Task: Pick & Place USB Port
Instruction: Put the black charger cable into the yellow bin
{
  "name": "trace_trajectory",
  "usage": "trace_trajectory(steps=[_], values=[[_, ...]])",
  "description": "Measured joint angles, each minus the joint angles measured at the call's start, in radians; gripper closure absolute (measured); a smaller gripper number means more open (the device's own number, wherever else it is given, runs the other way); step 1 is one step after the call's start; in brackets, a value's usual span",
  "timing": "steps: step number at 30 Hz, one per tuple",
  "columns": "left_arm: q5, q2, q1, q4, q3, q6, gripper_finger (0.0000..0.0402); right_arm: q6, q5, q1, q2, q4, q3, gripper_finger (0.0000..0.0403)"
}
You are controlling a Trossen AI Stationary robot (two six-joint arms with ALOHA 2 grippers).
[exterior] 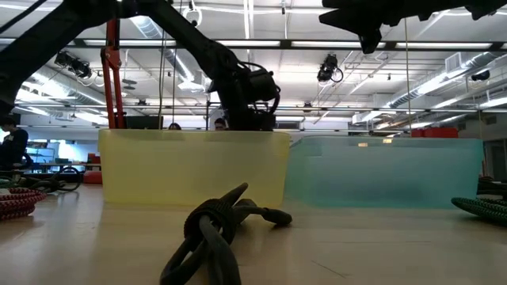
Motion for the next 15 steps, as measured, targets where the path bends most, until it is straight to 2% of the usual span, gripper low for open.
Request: trace_trajectory(steps=[11, 15], values=[[-0.041, 0.057, 0.008, 0.039, 0.000, -0.006, 0.0263, -0.002, 0.000, 0.006, 0.000, -0.005, 0.000, 0.0266], [-0.072, 0.065, 0.006, 0.023, 0.000, -0.007, 0.0302, -0.008, 0.000, 0.006, 0.000, -0.004, 0.000, 0.0266]])
